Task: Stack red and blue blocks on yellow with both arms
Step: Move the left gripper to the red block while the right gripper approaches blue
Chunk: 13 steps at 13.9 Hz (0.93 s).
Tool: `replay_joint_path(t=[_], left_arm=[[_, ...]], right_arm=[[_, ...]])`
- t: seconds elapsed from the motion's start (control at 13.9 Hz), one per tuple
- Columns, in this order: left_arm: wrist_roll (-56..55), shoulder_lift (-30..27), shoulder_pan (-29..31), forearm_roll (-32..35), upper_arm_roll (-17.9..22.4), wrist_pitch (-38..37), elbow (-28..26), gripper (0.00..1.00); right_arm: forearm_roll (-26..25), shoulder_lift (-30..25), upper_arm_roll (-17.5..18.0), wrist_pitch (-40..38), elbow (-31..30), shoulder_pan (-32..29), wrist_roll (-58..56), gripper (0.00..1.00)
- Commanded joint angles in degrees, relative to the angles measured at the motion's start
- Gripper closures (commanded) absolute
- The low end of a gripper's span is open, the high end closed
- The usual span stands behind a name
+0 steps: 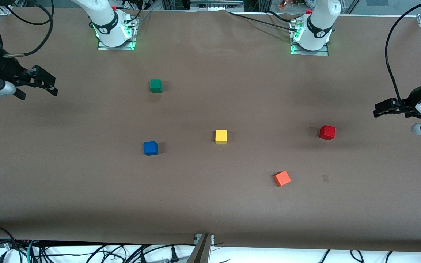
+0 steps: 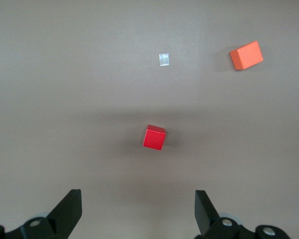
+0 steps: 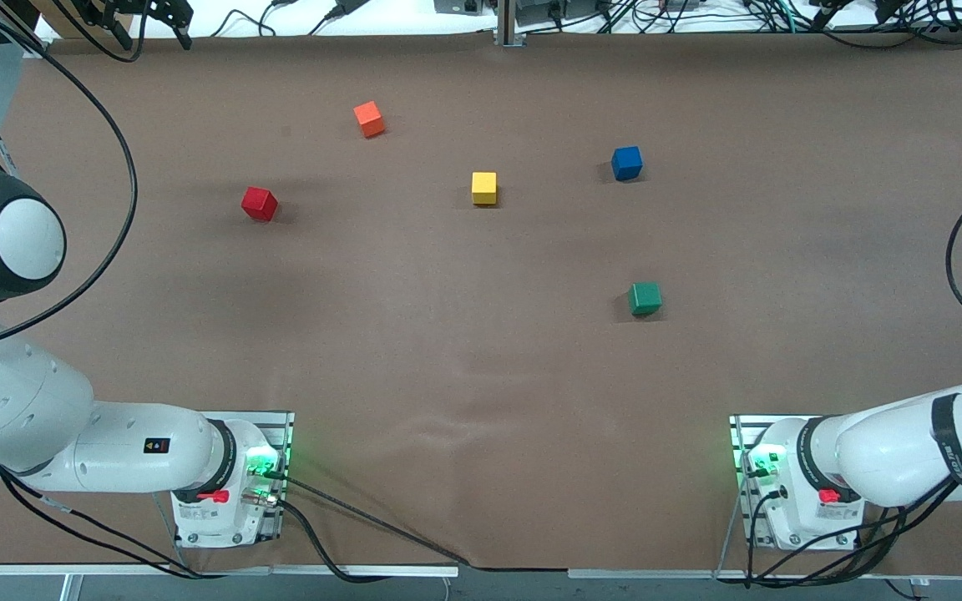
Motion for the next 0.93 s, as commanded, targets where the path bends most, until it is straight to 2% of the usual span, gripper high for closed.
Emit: replay_joint_path(t=[0.0,0.43,0.57,0.86], left_arm=[[1.4,0.9,0.3,-1.2,0.3,-0.4,1.8,0.0],[1.4,1.4,0.2,-1.2,0.4,-0.3,1.8,0.0],[1.4,2.6,0.1,-1.1,0.4,-0.2,3.7,0.0],[2.0,4.7,1.5,-1.2,0.3,-0.1,3.8,0.0]], right_arm=[[0.1,0.3,-0.7,-0.6,0.9,-0.4,-0.6,0.0],[0.0,0.7,-0.5,-0.8,0.9,-0.2,-0.9,0.0],[-0.6,1.5,-0.4,-0.8,0.9,0.2,-0.9,0.0],[-0.4,2.9,-0.5,-2.0,0.6,0.1,-11.4,0.0]])
